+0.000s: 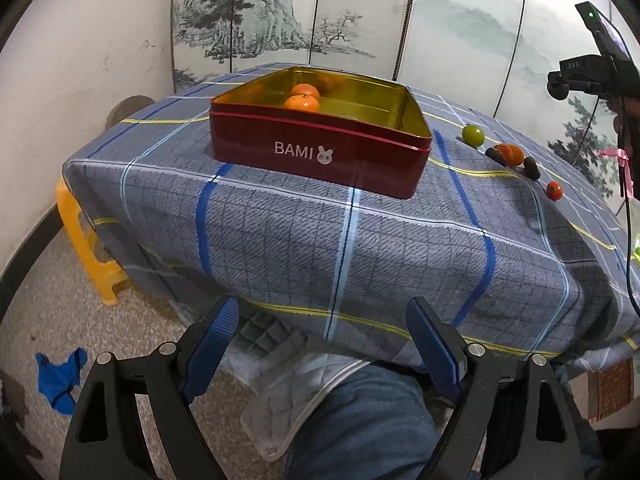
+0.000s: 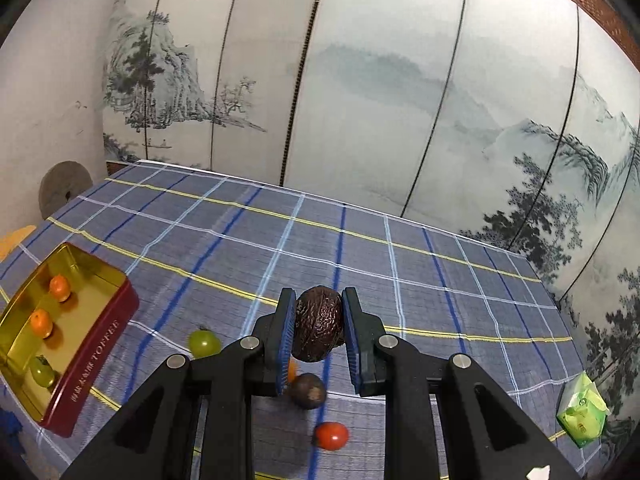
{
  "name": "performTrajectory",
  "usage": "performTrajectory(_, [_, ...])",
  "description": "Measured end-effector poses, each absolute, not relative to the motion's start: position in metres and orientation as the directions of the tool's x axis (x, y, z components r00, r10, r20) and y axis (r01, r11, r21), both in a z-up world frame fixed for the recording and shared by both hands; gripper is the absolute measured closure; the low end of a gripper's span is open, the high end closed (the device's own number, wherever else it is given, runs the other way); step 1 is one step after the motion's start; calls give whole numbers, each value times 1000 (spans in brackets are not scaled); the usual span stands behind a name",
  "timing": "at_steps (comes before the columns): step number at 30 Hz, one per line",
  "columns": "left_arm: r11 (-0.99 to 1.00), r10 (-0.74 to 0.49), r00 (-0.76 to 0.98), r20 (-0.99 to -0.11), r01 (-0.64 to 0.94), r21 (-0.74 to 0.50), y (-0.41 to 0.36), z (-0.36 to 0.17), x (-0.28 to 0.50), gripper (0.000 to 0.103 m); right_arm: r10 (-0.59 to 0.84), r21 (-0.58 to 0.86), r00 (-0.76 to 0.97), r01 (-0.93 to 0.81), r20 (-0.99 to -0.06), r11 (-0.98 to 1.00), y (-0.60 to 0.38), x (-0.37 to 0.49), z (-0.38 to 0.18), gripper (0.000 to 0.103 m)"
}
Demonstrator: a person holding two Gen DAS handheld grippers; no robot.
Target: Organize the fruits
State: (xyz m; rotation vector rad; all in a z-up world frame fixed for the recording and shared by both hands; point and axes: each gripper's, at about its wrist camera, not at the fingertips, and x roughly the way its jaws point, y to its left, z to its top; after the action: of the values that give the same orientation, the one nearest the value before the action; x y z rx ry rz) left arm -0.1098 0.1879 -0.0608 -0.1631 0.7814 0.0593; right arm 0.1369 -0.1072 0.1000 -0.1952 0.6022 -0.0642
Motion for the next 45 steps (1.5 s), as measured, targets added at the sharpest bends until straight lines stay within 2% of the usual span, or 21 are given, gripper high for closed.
performTrajectory(27, [965,14,683,-731,-200,-168,222,-82,-124,17,-21,-246,819,-148,-573,958,-12,127,89,82])
performTrajectory(41, [960,45,663,-747,-236,-151,229,-87,-128,17,86,-233,762,-301,-642,925,59,131,55,82])
performTrajectory(45, [957,58,653,-755,-252,-145,233,-89,-131,17,134,-206,714,-367,-687,907,85,136,39,82])
